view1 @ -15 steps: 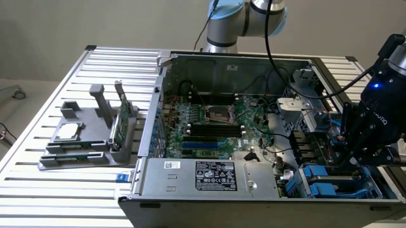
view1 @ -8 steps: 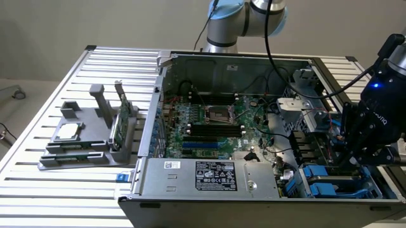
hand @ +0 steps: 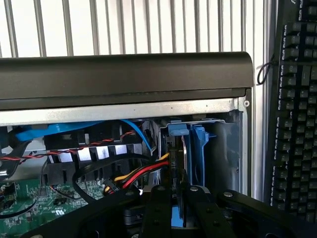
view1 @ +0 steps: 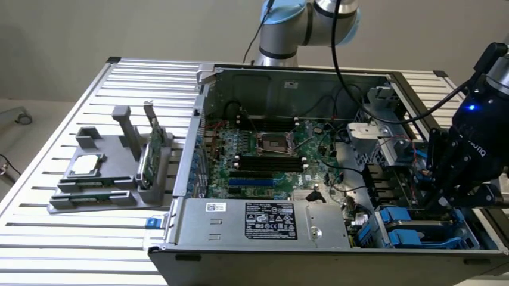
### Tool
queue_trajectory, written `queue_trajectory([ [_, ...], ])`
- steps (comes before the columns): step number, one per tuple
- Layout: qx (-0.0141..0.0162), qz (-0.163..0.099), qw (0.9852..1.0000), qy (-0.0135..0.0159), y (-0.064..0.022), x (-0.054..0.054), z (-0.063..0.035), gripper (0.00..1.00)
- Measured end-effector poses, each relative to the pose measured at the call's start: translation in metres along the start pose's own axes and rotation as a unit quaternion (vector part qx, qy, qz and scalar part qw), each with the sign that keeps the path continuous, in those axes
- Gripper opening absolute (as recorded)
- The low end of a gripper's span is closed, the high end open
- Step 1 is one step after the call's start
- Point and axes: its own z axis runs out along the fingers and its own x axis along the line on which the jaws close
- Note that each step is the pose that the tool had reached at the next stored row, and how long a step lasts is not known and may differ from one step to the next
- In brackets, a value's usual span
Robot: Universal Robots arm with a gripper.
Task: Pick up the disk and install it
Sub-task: 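Insert the first disk wire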
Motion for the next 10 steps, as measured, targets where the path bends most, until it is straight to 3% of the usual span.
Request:
queue_trajectory([
  [10,0.0013,-0.002,1.0,-0.0002,0.0,-0.0002,0.0002,0.16],
])
